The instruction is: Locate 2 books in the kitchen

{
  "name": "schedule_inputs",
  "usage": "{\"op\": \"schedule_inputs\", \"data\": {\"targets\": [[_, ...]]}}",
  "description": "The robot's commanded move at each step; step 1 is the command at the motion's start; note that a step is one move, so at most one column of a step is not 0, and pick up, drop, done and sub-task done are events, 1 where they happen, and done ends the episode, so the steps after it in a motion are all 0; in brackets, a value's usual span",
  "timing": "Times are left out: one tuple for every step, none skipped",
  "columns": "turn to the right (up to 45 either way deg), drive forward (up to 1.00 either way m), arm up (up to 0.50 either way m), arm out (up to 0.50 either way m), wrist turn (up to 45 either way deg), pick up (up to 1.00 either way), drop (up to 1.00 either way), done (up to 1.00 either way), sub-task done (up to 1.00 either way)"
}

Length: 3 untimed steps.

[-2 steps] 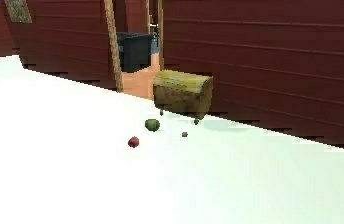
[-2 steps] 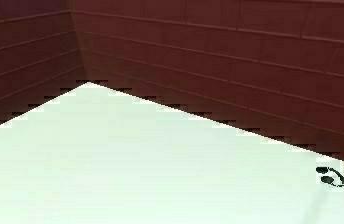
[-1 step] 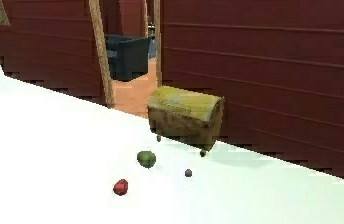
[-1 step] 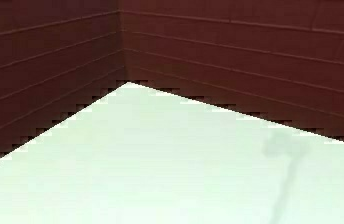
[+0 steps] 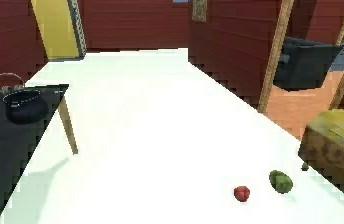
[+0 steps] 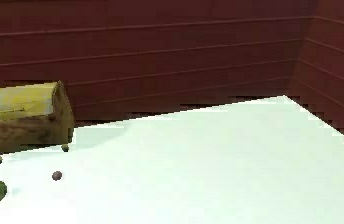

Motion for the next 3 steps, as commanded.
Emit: {"op": "schedule_inputs", "data": {"targets": [[-12.0,0.0,0.0,0.0,0.0,0.0,0.0,0.0,0.0],[0.0,0.55,0.0,0.0,0.0,0.0,0.0,0.0,0.0],[-45.0,0.0,0.0,0.0,0.0,0.0,0.0,0.0,0.0]]}}
